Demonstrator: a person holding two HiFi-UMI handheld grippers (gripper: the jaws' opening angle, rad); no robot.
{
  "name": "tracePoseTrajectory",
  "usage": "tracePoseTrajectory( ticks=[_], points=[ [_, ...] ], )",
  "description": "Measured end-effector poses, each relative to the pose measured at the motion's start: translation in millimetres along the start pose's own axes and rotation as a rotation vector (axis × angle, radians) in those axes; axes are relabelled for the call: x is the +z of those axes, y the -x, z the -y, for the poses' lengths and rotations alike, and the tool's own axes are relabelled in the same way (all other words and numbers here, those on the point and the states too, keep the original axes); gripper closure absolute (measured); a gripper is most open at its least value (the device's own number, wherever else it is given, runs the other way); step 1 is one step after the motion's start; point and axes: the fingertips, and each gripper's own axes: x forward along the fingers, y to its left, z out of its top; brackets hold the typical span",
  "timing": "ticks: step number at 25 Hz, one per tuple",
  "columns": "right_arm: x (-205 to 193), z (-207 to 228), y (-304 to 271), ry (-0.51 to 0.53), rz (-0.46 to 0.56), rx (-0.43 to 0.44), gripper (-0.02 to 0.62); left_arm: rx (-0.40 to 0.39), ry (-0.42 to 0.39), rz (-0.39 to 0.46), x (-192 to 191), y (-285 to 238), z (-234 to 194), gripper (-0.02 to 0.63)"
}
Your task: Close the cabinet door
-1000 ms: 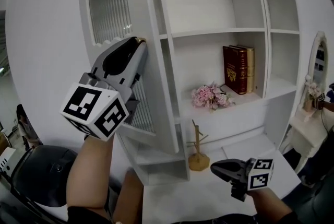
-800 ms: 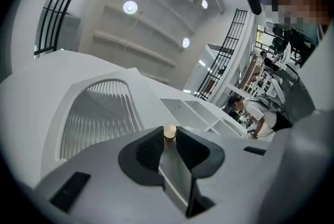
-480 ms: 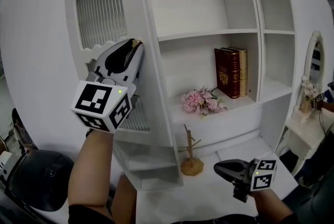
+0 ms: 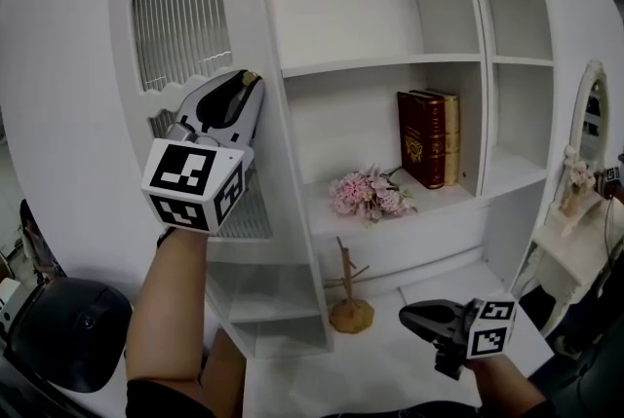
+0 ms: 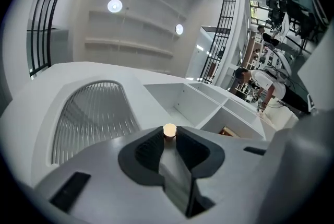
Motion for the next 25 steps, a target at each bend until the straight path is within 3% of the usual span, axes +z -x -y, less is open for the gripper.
tracePoseTrajectory(
  ticks=[20, 25],
  points=[
    [-18.6, 40.2, 38.0, -0.068, -0.033, -0.009, 0.589, 0.129, -0.078, -0.102, -39.8, -39.1, -9.0, 0.531],
    [-20.7, 44.2, 53.2, -0.072, -0.044, -0.008, 0.589, 0.145, -0.045, -0.123, -40.5, -38.4, -9.4, 0.529]
  ],
)
